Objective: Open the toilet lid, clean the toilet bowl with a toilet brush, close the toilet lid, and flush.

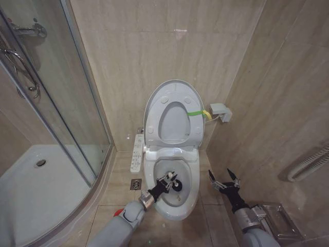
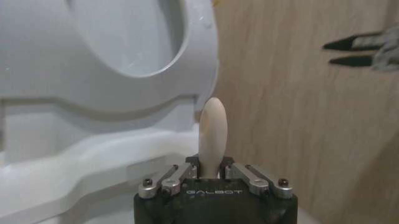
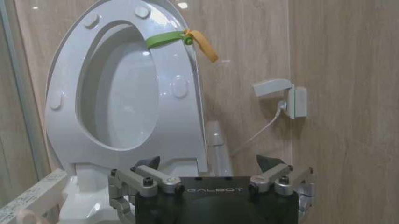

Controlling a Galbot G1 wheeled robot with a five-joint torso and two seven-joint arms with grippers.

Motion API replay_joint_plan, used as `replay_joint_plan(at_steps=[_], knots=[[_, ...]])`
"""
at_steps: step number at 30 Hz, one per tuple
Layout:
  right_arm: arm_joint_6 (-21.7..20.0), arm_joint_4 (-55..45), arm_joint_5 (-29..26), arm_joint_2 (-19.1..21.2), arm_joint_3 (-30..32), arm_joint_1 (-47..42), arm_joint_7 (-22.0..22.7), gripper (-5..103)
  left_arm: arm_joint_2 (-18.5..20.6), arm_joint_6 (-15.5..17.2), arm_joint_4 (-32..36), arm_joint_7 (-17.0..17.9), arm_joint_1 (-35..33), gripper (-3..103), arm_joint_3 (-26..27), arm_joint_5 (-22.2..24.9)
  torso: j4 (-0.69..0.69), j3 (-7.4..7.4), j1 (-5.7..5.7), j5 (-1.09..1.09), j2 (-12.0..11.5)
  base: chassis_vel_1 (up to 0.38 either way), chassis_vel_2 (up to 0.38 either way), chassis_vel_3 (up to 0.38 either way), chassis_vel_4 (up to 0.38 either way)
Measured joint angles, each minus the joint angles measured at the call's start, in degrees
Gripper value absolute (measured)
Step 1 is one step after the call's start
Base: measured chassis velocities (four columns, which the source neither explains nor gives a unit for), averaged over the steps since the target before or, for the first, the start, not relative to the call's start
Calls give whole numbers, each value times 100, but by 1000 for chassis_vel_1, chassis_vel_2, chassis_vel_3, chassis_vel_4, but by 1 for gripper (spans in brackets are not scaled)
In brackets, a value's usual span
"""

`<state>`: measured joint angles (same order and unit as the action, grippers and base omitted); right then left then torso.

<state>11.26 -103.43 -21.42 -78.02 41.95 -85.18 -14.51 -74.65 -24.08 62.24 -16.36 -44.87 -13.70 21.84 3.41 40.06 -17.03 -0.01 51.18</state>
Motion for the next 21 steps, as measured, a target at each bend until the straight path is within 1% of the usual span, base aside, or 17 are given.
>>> replay_joint_plan(at_steps=[5,8,13,21], knots=[[0,0,0,0,0,0,0,100,-15,-58,-324,-4,187,19,114,-53,0,1,0,0,0,0,0,0,0],[0,0,0,0,0,0,0,100,-14,-62,-343,-3,255,19,149,-53,1,1,0,1,0,0,0,0,0],[0,0,0,0,0,0,0,100,76,-54,-32,23,246,19,74,-34,1,0,0,0,0,0,0,0,0],[0,0,0,0,0,0,0,100,357,12,625,13,-124,19,-207,45,-1,0,0,1,0,0,0,0,0]])
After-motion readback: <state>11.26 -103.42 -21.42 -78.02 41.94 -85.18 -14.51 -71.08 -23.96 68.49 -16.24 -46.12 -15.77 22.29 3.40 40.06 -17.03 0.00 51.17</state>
